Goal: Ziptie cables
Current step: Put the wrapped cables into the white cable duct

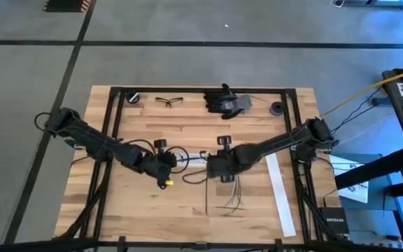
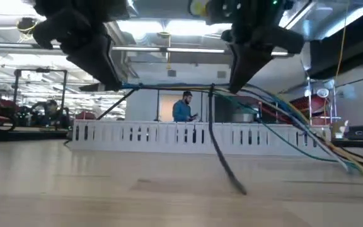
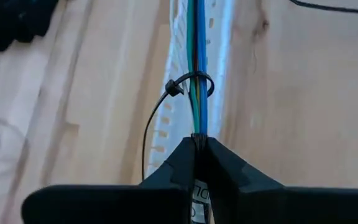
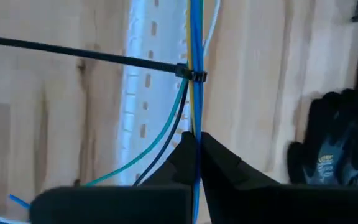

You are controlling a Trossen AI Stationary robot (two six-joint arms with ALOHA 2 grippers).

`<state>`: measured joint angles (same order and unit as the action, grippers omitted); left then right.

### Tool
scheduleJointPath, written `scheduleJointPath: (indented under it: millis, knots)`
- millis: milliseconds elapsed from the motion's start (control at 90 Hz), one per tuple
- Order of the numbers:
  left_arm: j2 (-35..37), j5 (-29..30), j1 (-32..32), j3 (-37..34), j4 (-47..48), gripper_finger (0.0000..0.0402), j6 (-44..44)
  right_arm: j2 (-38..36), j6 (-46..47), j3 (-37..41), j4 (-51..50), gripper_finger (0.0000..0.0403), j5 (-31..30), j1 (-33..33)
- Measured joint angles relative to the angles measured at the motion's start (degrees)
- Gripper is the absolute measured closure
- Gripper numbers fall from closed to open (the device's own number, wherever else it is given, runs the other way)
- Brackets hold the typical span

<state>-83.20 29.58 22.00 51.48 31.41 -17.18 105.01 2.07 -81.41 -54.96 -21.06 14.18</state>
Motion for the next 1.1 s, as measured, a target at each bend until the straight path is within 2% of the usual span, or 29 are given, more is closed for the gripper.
scheduleJointPath:
  millis: [133,444,656,756,867,989,1100]
  knots:
    - [0.0,-3.3,-1.0,-2.7,-1.2,0.0394,-0.4,1.2,-2.6,2.7,7.3,0.0403,4.8,-2.8]
    - [0.1,-2.8,-2.2,-8.6,-6.3,0.0394,-0.3,4.9,-4.7,8.0,18.0,0.0402,6.4,-5.0]
    - [0.3,-2.7,-2.6,-12.3,-11.8,0.0393,0.2,4.9,-4.7,9.1,21.5,0.0395,10.3,-4.9]
    - [0.3,-3.7,-2.7,-13.5,-13.8,0.0373,0.9,4.9,-4.0,9.1,21.8,0.0369,9.8,-4.9]
    - [0.2,-4.8,-2.7,-14.0,-14.1,0.0330,-0.1,4.9,-3.9,9.0,22.1,0.0324,8.5,-4.9]
    - [-0.8,-8.5,-2.6,-14.6,-11.1,0.0284,2.7,4.8,-3.9,8.9,21.1,0.0272,8.3,-4.9]
    - [1.2,-7.5,-2.7,-11.0,-6.9,0.0258,4.4,2.9,-3.9,8.7,17.0,0.0242,8.3,-4.8]
